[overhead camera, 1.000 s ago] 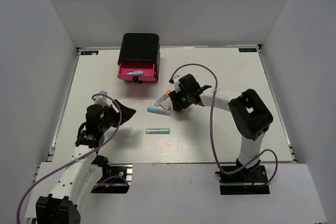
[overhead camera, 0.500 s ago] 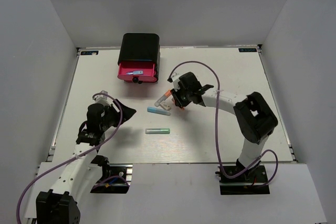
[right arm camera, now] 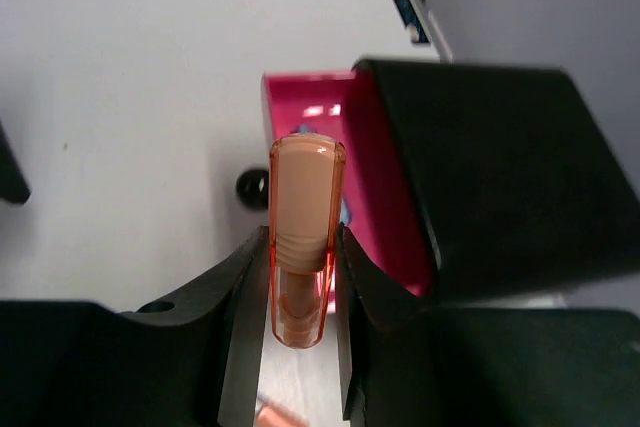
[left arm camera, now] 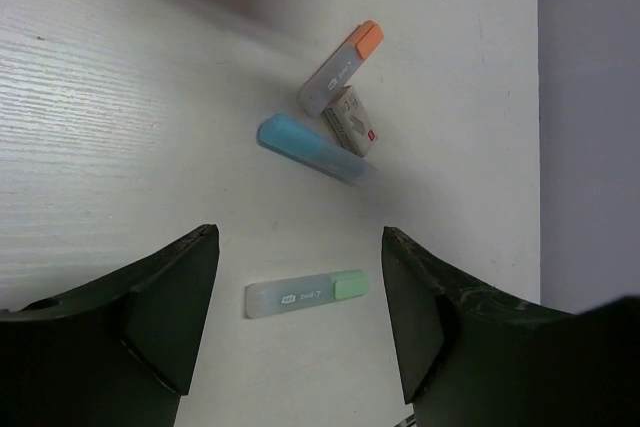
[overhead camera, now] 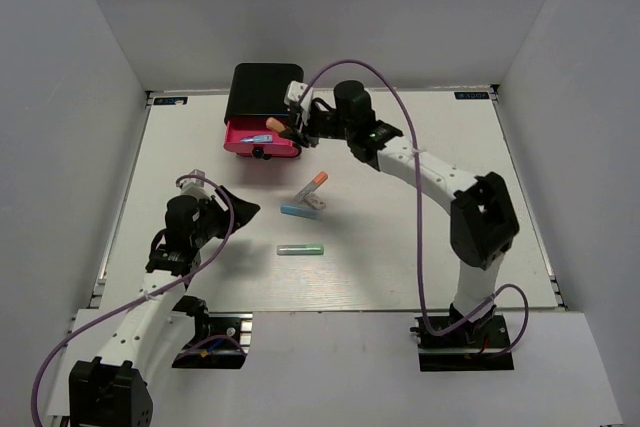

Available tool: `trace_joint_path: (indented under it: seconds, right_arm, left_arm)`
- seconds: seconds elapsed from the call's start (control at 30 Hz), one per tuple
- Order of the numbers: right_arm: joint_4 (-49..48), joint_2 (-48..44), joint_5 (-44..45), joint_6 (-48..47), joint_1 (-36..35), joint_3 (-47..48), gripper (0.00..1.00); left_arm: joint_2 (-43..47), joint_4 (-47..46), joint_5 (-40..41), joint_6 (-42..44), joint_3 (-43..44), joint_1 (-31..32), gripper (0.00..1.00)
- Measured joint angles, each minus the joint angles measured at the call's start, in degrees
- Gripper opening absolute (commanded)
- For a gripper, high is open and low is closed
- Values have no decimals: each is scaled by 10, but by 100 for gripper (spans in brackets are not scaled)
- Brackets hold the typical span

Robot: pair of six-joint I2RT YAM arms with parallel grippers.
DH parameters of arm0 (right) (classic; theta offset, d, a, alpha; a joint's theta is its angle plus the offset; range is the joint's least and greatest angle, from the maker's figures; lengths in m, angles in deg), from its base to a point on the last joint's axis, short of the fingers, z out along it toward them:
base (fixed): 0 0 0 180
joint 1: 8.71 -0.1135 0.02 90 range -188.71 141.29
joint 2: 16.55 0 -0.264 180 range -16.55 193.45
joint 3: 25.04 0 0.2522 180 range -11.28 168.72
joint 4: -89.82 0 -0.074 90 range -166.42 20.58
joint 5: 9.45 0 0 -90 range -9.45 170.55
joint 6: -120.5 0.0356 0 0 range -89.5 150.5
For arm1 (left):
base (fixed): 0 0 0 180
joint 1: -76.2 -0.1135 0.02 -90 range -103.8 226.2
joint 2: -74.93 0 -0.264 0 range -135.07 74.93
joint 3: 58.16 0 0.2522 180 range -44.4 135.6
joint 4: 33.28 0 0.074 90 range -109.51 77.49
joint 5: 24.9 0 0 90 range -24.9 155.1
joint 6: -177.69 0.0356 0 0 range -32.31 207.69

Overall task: Sort the stationery into containers
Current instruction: Place the pen in the drawer.

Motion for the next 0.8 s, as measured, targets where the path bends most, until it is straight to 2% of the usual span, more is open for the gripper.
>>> trace_joint_path:
  seconds: [0.17, 0.2, 0.27, 0.3, 0.43, 0.53, 0.57, 0.7, 0.77, 0.8]
  right_arm:
    - [-33, 93, -19, -6, -10, 99, 7]
    - [-34, 115, -21, -6, -11, 121, 16]
    - [-35, 146, -20, -4, -13, 150, 26]
    - [-35, 157, -20, -4, -14, 159, 40]
    - [-32, 181, -16, -3, -14, 167, 52]
    - [-34, 180, -15, 2, -12, 167, 55]
    - [-37, 177, -13, 5, -12, 167, 55]
    - [-58, 129, -3, 25, -6, 116, 55]
    - [-69, 89, -2, 40, 0, 77, 48]
    - [-73, 65, 0, 49, 4, 59, 40]
  left_arm:
    - [12, 1, 0, 0, 0, 0, 76]
    - [14, 2, 0, 0, 0, 0, 76]
    - [16, 4, 0, 0, 0, 0, 76]
    - [16, 5, 0, 0, 0, 0, 76]
    - [16, 9, 0, 0, 0, 0, 73]
    - [12, 3, 1, -4, 0, 0, 56]
    - [6, -3, 2, -5, 0, 0, 44]
    - [-52, -35, 15, -16, 9, 0, 25]
    - [-98, -51, 25, -20, 24, 0, 20]
    - [-121, -61, 28, -21, 33, 0, 16]
